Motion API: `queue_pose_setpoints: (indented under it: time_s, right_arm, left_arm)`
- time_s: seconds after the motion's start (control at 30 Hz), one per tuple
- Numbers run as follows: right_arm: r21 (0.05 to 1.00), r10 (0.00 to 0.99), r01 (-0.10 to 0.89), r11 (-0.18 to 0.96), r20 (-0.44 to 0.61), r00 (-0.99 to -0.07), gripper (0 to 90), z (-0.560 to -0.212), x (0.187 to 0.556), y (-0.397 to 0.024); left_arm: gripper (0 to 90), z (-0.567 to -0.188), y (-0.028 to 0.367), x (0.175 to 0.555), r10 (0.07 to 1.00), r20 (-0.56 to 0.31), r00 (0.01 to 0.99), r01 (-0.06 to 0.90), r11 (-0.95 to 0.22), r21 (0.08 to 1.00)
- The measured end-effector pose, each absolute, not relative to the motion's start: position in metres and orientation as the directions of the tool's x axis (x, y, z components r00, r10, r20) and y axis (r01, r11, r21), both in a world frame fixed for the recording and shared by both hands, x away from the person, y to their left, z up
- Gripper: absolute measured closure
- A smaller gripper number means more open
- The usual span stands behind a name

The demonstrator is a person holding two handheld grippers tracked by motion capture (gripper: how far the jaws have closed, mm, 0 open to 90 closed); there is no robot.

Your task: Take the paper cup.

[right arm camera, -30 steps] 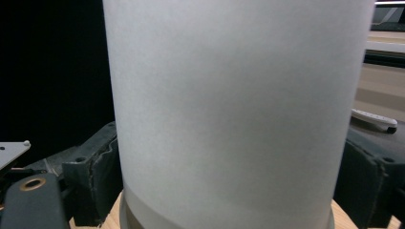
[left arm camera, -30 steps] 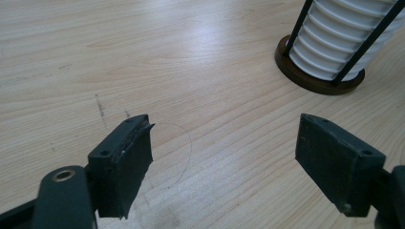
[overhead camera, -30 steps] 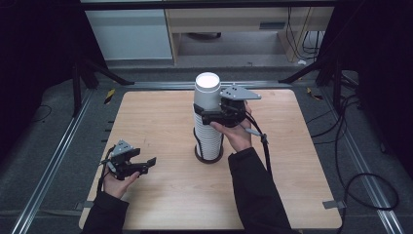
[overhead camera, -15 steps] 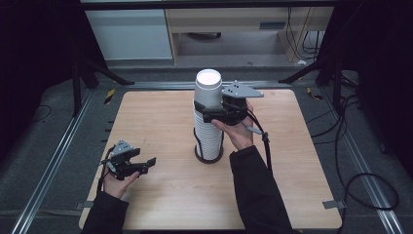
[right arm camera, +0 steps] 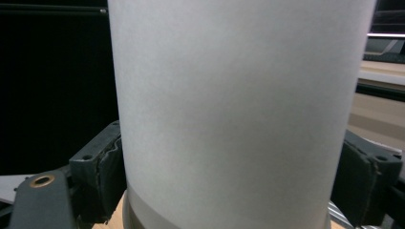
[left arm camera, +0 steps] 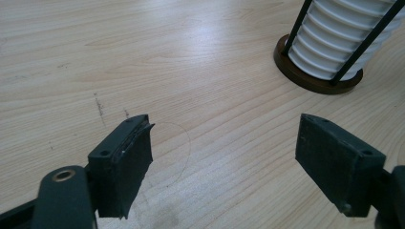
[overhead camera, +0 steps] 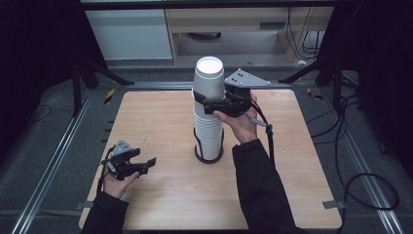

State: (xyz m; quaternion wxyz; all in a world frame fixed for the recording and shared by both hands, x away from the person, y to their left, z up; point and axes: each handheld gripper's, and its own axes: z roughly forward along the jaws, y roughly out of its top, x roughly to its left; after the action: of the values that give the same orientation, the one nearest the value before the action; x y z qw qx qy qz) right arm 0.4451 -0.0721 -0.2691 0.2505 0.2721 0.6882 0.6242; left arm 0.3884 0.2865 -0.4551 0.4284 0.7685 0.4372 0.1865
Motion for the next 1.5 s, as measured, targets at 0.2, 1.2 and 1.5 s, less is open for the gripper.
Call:
queue_pose_setpoints:
  time_s: [0.2,1.2,1.5]
  right_arm:
    - [0.998,0.688,0.036,0.06,-0.015,-0.725,13.8,-0.256,0.442,-0.074]
    - [0.996,0.761,0.019,0.093,-0.059,-0.646,13.9,-0.254,0.404,-0.161]
    - [0.986,0.765,0.081,0.146,-0.061,-0.642,13.9,-0.287,0.399,-0.176]
  left_arm:
    - [19.6,-0.455,0.287,0.388,0.832,-0.091,0.547,0.511,-0.246,0.824]
    - [20.1,-0.454,0.286,0.387,0.821,-0.087,0.564,0.504,-0.259,0.824]
    - [20.2,-0.454,0.285,0.387,0.815,-0.09,0.572,0.504,-0.264,0.822]
